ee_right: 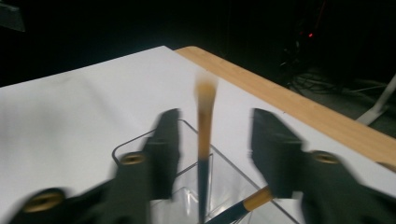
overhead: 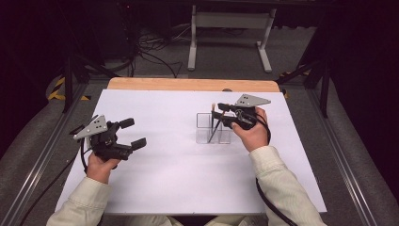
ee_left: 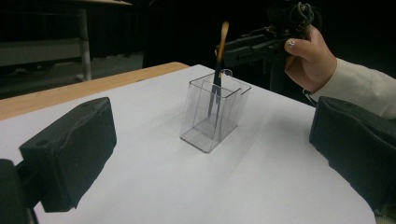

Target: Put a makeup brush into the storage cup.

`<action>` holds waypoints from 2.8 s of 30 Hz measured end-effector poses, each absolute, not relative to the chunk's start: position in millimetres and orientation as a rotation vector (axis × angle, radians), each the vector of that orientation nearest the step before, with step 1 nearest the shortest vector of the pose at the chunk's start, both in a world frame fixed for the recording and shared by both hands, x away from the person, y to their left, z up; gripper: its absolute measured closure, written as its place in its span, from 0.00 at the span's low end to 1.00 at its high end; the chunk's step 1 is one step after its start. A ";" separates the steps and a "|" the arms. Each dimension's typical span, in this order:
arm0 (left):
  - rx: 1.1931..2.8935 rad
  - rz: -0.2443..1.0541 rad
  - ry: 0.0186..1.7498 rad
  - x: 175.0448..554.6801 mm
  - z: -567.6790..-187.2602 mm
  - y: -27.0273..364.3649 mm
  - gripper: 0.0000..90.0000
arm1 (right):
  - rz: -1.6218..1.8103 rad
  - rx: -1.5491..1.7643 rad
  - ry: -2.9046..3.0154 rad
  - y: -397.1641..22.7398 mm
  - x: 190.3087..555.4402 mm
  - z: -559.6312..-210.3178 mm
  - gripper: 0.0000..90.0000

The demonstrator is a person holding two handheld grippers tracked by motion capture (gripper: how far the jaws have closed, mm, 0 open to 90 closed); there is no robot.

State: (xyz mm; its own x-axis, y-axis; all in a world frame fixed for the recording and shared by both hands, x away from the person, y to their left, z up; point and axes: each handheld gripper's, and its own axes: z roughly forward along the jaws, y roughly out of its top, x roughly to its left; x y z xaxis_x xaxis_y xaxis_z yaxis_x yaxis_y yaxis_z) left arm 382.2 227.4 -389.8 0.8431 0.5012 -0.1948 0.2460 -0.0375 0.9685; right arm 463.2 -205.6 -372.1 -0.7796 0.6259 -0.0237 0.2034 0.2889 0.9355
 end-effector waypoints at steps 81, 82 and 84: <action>1.568 0.280 0.597 353.8 -405.8 260.4 0.01 | 1.566 0.911 1.931 -344.4 366.5 -396.2 0.01; 1.570 0.280 0.595 353.9 -406.1 260.8 0.01 | 1.566 0.911 1.931 -344.4 366.5 -396.2 0.01; 1.564 0.280 0.597 354.4 -407.1 260.7 0.01 | 1.562 0.904 1.939 -344.1 366.4 -401.1 0.01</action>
